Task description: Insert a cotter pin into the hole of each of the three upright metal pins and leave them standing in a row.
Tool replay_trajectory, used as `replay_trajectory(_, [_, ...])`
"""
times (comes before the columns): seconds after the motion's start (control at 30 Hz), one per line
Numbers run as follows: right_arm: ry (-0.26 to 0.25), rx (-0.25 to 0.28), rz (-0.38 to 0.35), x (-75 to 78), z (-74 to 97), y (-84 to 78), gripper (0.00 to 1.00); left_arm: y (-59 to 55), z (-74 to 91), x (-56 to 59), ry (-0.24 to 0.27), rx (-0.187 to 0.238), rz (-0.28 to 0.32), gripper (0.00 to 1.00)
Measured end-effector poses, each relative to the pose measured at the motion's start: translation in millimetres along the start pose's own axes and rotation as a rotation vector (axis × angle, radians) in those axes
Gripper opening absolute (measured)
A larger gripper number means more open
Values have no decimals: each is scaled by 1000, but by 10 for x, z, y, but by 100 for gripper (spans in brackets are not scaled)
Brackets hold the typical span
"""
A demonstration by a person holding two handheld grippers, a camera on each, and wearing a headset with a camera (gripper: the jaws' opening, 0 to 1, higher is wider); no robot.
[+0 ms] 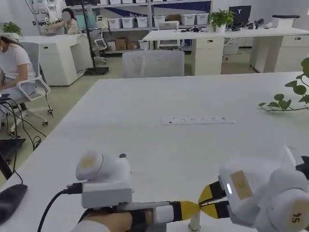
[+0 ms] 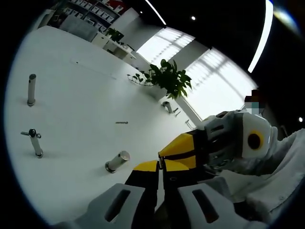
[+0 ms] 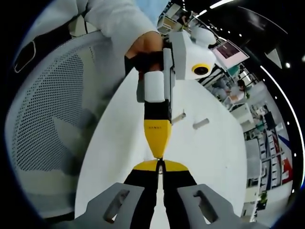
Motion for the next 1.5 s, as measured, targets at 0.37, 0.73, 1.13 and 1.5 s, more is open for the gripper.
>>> replay_trajectory(0.37, [6,3,-53,16,19,-17,7,4,-2,17,-12,7,1,0])
replay_trajectory(0.73, [98,1,-144,-42,33,-78,12,-63,16,23,22,-63,-175,0])
replay_trajectory(1.13, [221,0,-252,-105,24,-149,13,-128,5,74,24,-150,-425,0])
replay_trajectory(1.5, [316,17,-306,-182,6,-172,13,-184,-21,124,4,-212,-610,0])
Point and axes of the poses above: the centre of the closed fingertips' face, and the gripper's own axes: z roughly backward along the fingers, x roughly to its right, y roughly out of its top, the point moved 3 cm from there along z, roughly backward along the fingers, and after that the axes turned 4 degrees about -y, right-handed, at the moved point
